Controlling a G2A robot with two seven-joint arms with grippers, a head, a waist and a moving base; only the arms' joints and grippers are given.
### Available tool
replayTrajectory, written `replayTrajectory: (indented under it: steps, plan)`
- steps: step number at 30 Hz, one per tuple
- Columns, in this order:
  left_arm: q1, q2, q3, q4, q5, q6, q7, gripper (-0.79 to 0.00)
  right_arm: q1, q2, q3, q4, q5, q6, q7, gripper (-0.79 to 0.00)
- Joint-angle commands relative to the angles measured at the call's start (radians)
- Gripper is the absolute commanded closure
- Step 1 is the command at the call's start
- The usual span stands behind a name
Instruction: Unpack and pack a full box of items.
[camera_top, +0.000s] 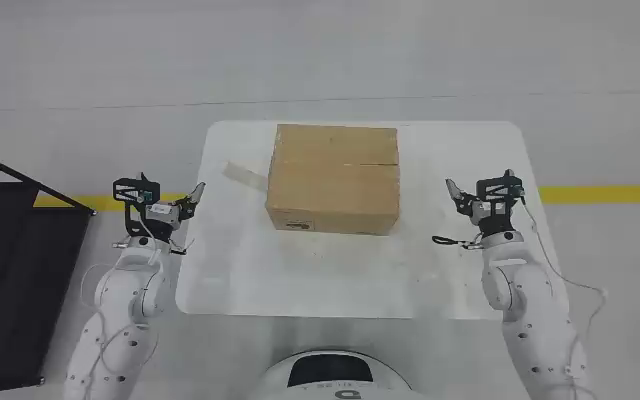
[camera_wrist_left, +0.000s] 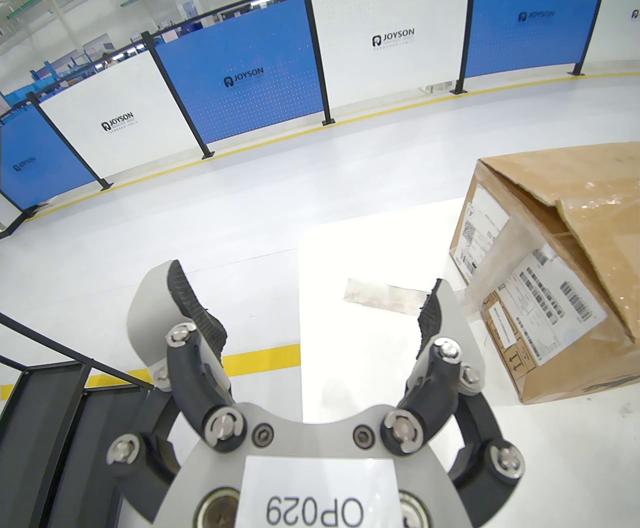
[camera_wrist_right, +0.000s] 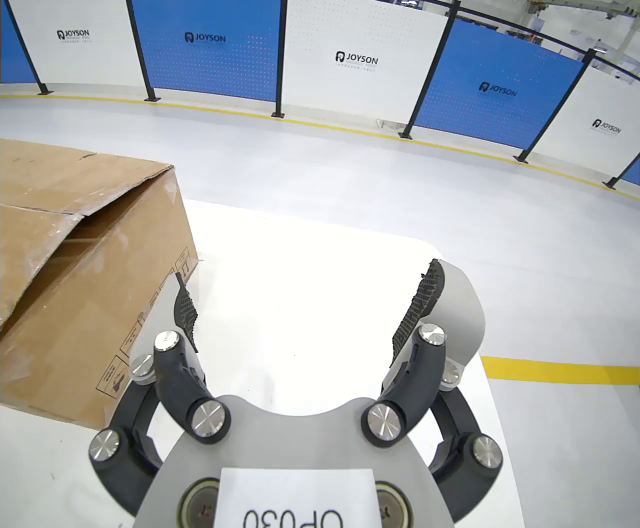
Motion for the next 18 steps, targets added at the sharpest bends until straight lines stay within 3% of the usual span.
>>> replayTrajectory:
  steps: [1,9,18]
  plan:
    - [0.0,0.0,0.0,0.0,0.0,0.0,0.0,-0.785,0.063,-0.001,-0.016,0.03,-0.002,-0.02,0.057,-0.785]
    - [0.0,0.0,0.0,0.0,0.0,0.0,0.0,-0.785,0.261,-0.006,-0.076,0.182,0.036,-0.127,0.174,-0.785]
    - [0.0,0.0,0.0,0.0,0.0,0.0,0.0,-0.785,0.317,-0.005,-0.133,0.243,0.031,-0.303,0.167,-0.785]
